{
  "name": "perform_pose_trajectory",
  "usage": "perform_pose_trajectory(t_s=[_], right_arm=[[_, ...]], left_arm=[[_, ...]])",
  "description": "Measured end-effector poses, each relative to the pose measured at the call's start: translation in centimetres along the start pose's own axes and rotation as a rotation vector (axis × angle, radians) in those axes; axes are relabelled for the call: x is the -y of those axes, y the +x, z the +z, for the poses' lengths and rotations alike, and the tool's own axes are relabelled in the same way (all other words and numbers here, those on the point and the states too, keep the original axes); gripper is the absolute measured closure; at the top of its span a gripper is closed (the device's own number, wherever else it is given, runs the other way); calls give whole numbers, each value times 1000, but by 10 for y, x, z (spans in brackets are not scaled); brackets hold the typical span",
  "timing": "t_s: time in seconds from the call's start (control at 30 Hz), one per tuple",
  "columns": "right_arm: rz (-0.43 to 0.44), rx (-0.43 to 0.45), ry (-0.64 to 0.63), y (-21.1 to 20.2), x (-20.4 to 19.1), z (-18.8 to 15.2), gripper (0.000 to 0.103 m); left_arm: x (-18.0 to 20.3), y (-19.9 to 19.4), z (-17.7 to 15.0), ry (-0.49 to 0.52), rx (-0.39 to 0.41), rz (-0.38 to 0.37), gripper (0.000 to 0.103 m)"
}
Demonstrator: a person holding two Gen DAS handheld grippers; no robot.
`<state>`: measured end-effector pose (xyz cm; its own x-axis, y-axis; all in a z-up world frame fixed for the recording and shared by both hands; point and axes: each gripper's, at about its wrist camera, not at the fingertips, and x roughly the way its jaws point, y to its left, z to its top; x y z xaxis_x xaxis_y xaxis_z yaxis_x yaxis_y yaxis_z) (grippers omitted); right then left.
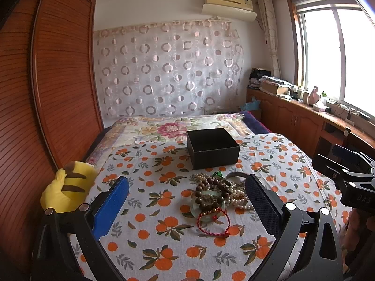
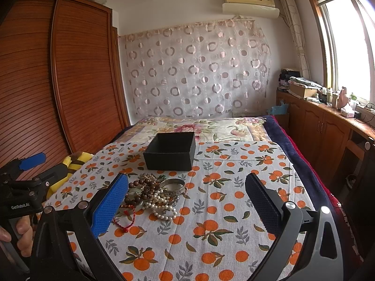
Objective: Organize jewelry
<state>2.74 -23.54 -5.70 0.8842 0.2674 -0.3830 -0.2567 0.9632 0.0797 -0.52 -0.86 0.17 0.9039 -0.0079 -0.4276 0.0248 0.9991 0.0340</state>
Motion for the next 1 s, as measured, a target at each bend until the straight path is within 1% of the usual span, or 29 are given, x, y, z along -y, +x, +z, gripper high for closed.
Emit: perform_pose_trajectory(t_s=[0.83, 1.0], right_arm=[[3, 0, 1, -2, 2, 0, 2], [10, -13, 1, 0, -6, -2, 2]], left_arm=[[3, 0, 0, 2, -3, 0, 7], [4, 6, -8, 2, -18, -5, 7]])
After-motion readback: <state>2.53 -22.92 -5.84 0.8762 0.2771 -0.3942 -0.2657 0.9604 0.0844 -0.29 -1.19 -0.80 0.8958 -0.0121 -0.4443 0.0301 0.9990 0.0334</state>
